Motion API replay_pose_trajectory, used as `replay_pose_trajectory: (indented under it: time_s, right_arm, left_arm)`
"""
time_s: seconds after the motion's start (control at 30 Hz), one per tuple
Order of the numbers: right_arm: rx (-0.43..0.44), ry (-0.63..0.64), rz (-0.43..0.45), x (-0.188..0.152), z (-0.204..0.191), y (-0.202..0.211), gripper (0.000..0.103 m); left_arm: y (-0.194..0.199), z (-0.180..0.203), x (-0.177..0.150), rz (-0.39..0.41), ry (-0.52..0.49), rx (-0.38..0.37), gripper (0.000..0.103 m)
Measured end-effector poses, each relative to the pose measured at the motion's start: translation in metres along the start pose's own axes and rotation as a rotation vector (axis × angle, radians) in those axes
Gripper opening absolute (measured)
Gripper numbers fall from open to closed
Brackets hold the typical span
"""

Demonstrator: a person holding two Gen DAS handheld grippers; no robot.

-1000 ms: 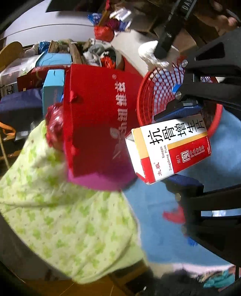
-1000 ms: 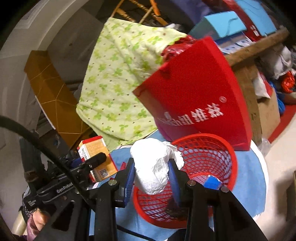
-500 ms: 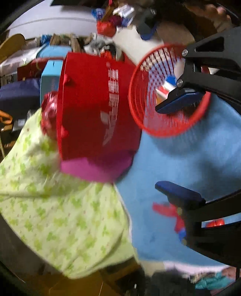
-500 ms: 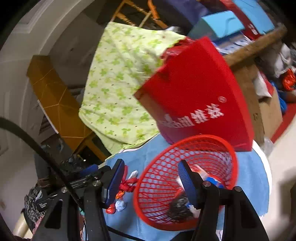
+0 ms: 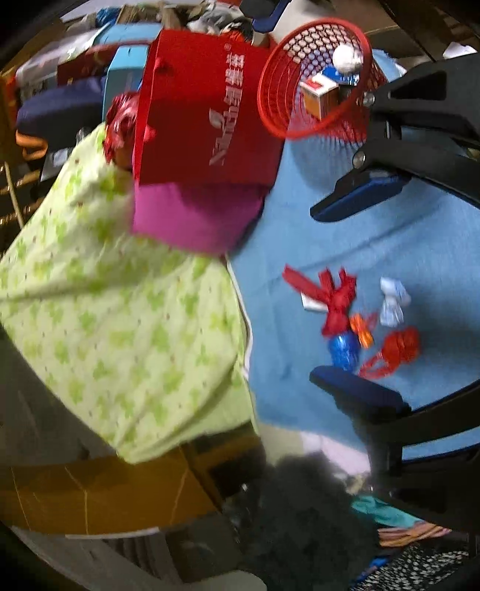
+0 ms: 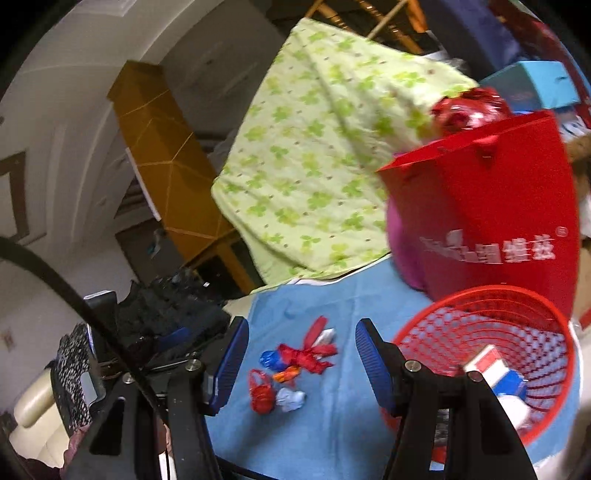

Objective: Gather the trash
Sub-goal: 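Move both open tools back over the towel, then grasp the light blue crumpled tissue with the right tool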

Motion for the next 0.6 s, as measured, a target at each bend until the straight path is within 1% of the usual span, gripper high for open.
replay_pose_trajectory:
  time_s: [0.33, 0.47, 0.6]
  right_arm:
    - [0.062, 0.108, -0.057, -0.017, -0.069, -0.023, 0.064]
    - [0.087, 0.132, -0.085, -0.024, -0.089, -0.033, 0.064]
    - [0.099, 0.173, -0.139, -0.039, -0.111, -0.05, 0.064]
  left_arm:
    - [0.027, -0.053, -0.023, 0.018, 0.074, 0.077, 0.083]
    - [0.032, -0.075, -0.036, 0.006, 0.102, 0.103, 0.083]
    - [0.036, -0.1, -0.06, -0.023, 0.135, 0.134, 0.083]
Point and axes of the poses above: each gripper's, at about its wrist camera, not at the fingertips, and y roughly against the way its jaws point, z to its right, x to its top, the point moved 4 cm from there along -y, roughly the way its jaws point, and after that the axes turned 14 degrees about -x, right-handed, at the moved point
